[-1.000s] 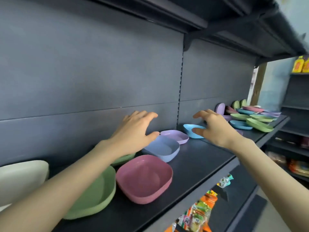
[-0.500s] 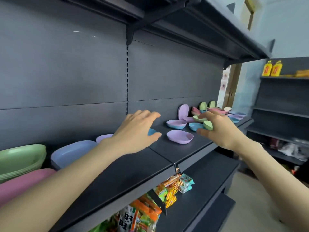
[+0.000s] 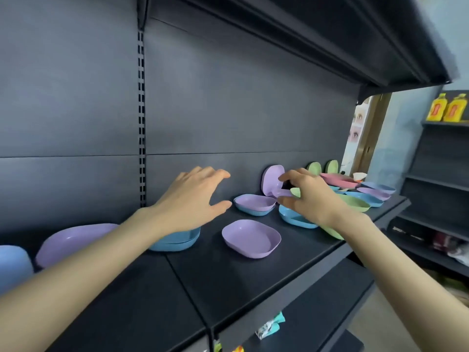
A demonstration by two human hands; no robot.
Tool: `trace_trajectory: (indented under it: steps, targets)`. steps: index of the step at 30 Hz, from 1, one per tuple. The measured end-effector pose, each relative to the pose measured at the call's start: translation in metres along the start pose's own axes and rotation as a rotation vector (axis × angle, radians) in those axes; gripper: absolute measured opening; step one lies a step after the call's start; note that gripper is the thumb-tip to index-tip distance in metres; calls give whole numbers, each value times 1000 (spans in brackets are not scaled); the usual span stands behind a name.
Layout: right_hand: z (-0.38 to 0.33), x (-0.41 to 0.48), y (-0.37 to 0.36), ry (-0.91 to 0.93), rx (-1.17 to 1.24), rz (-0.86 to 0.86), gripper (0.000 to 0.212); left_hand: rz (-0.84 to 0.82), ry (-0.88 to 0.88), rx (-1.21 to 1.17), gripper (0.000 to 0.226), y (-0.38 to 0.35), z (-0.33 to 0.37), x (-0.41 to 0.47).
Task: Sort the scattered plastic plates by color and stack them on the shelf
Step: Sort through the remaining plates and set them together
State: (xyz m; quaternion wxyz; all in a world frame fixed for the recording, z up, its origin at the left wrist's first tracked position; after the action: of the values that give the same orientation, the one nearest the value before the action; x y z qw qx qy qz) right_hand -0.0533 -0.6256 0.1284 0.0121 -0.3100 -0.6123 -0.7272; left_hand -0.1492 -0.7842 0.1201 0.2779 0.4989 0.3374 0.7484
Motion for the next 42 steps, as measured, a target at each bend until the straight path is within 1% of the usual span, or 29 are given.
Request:
trace_trajectory:
  steps: [4, 8, 12, 14, 17, 21, 22, 25, 26, 27, 31, 35, 39, 42]
  targets:
    - [43, 36, -27, 5, 40, -35, 48, -26, 35, -10, 55, -38, -6, 41]
    - [74, 68, -62, 30, 99, -86, 49, -73, 96, -18, 54, -77, -12, 70]
    - [95, 96, -101, 100, 168, -170, 49, -121, 221, -20, 54, -117, -24, 85]
    - [104, 111, -121, 146, 211, -252, 50, -163, 324, -43, 57, -136, -35, 87]
    - [114, 135, -146, 236, 246, -346, 51, -206, 500, -114, 67, -157, -54, 83]
    - [118, 165, -177, 327, 261, -422, 49, -250, 725, -227, 78, -175, -67, 66]
    - [117, 171, -184, 351, 258, -446, 50, -276, 774, -249, 85, -178, -69, 61]
    - [112, 183, -209, 416, 227, -527, 58, -373, 888, -263, 116, -184, -75, 44]
    - [110, 186, -217, 435, 214, -552, 60, -393, 915, -261, 121, -185, -76, 40]
    - [108, 189, -224, 448, 201, -575, 63, -403, 937, -251, 122, -184, -77, 38]
    - [101, 202, -243, 481, 167, -615, 69, -411, 970, -149, 109, -186, -83, 38]
    - [99, 211, -255, 479, 100, -614, 72, -422, 956, -82, 88, -192, -91, 46]
    - [98, 216, -269, 463, 73, -637, 66, -407, 936, -111, 63, -197, -102, 55]
    - [99, 217, -275, 449, 92, -670, 61, -361, 914, -124, 52, -195, -109, 65]
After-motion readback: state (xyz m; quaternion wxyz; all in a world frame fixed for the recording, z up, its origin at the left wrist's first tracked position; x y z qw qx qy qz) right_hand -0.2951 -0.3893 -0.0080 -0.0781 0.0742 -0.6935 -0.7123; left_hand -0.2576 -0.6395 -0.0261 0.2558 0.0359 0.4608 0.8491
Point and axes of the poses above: each hand's wrist, its own x-axis towards the middle knuckle, its own y-axis out of the back of the hand, z = x × y, the point moved 9 cm from there along x, towards the middle knuckle, and after that the axes turned 15 degrees about -x, right-handed, at the moved point
